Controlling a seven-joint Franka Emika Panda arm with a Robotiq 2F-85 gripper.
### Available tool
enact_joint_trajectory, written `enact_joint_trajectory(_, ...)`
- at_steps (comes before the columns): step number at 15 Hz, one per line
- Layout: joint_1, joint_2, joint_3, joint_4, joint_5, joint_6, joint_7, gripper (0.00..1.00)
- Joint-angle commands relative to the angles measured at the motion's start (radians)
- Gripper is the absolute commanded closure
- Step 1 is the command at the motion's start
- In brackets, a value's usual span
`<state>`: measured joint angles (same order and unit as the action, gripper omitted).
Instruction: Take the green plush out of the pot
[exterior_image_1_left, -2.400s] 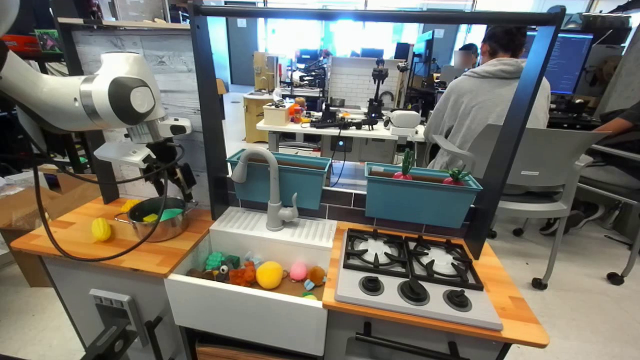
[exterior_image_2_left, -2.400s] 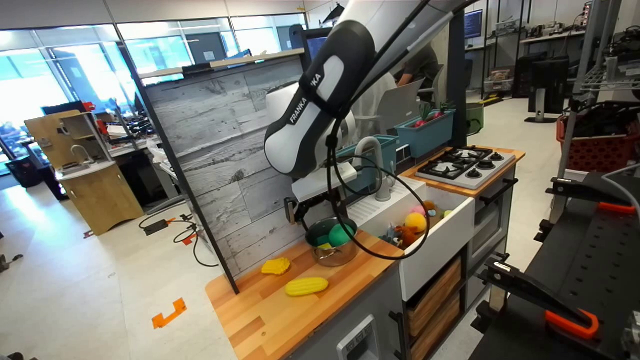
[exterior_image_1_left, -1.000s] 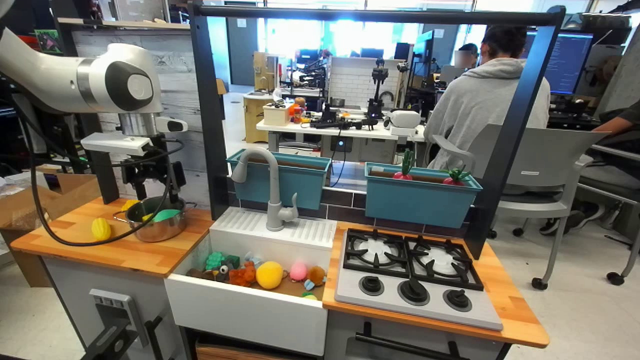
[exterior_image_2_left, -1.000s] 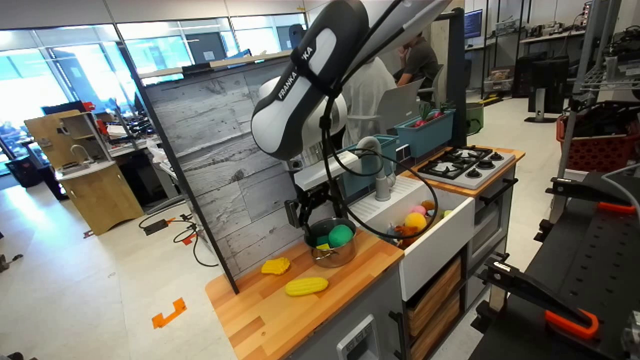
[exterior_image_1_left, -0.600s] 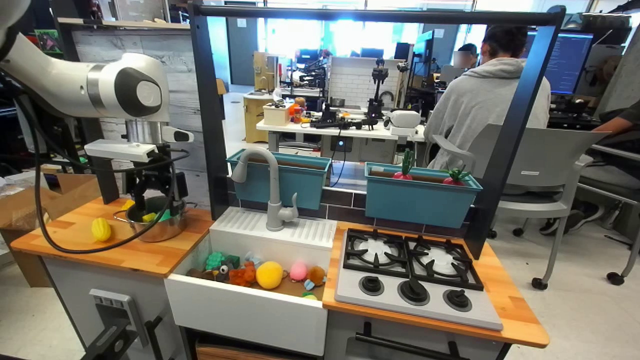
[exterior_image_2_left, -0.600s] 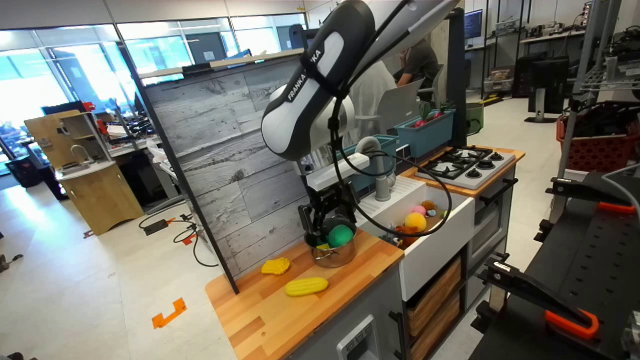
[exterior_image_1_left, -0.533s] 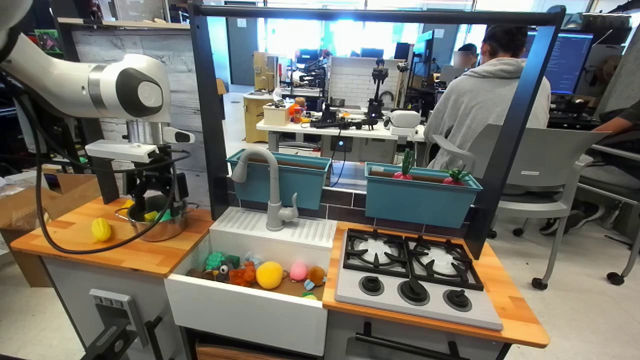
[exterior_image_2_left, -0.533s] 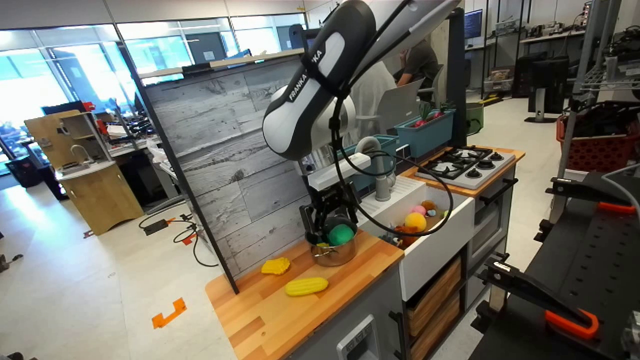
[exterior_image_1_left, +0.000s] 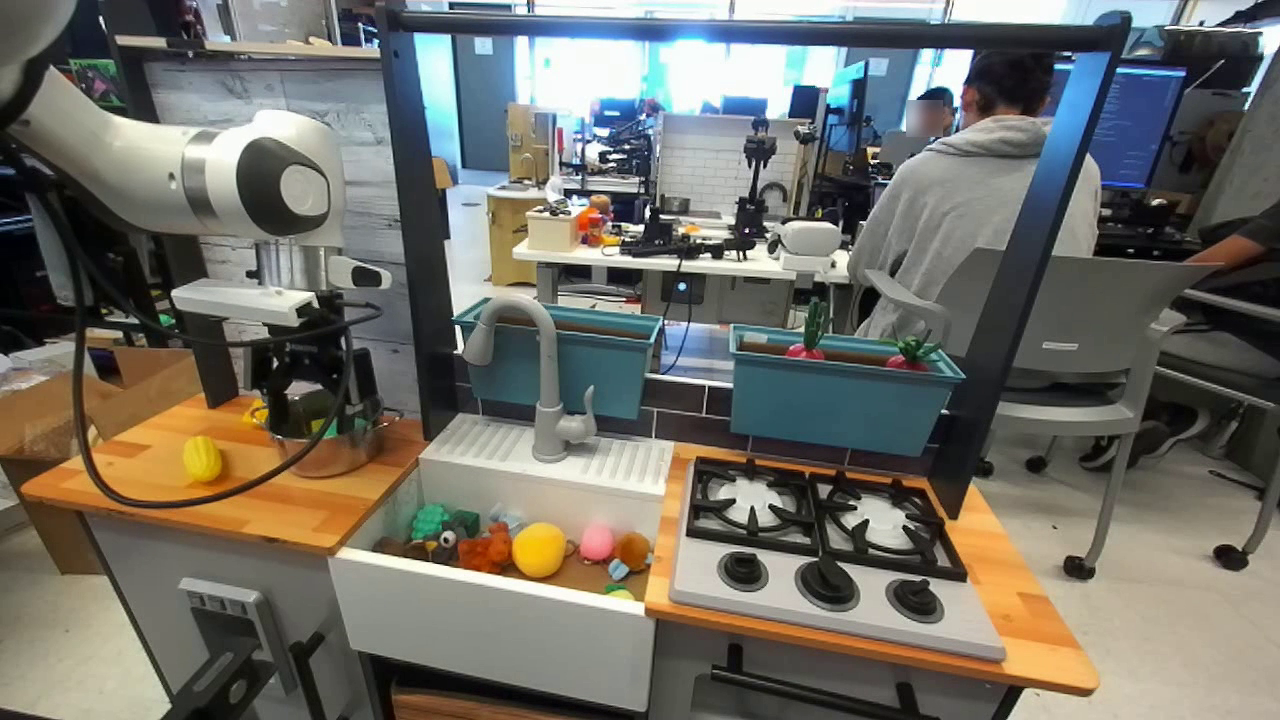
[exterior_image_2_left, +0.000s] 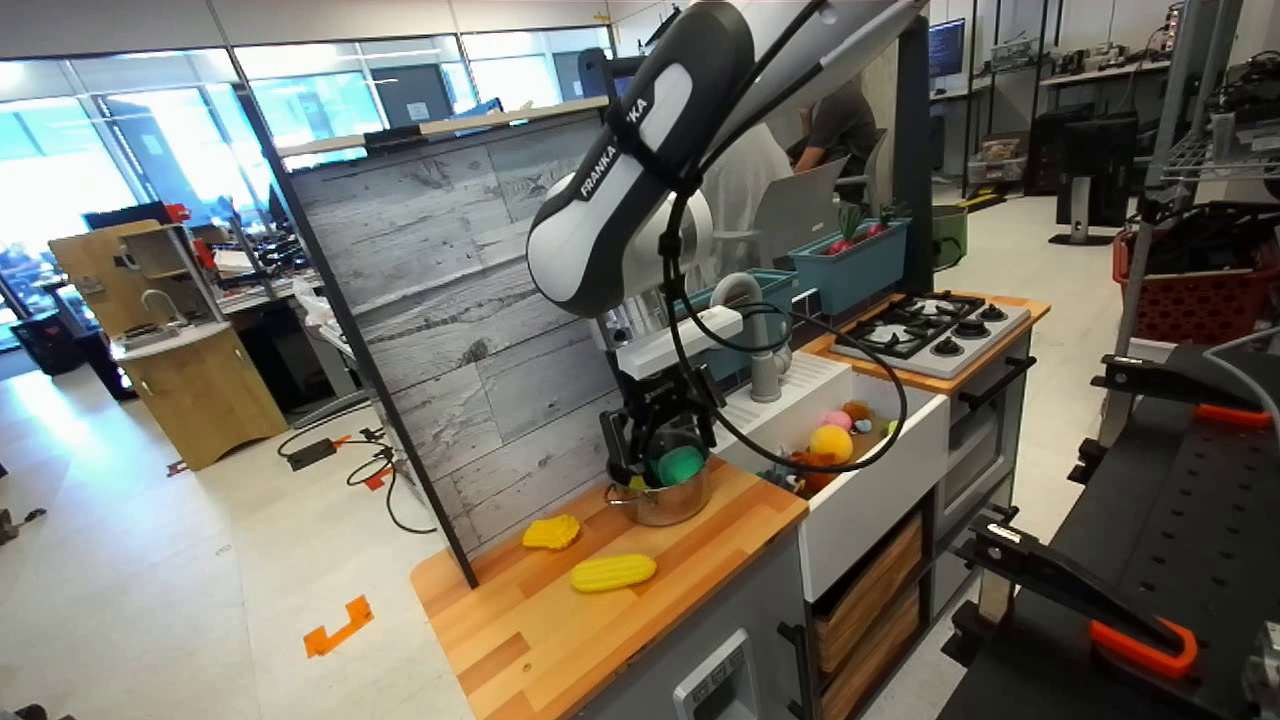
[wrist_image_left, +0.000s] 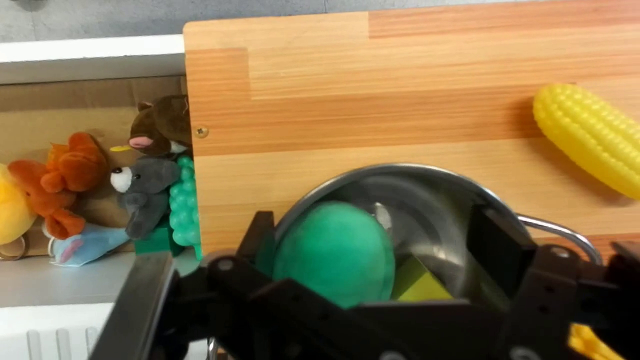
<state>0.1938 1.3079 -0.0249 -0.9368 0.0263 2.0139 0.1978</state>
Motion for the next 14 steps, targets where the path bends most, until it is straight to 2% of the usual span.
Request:
enact_joint_trajectory(1, -0.007, 0.011, 0.013, 0.042, 0.009, -0.031, -0.011, 0.0)
enact_joint_trajectory(8, 0.006, 0.023, 0.003, 0.069, 0.0, -0.016, 0.005, 0.0)
enact_joint_trajectory(11, 0.0, 0.047, 0.019, 0.093, -0.011, -0.007, 0.004, 0.0)
enact_joint_trajectory(14, 0.016, 0.069, 0.002, 0.085, -0.003, 0.081, 0.026, 0.0)
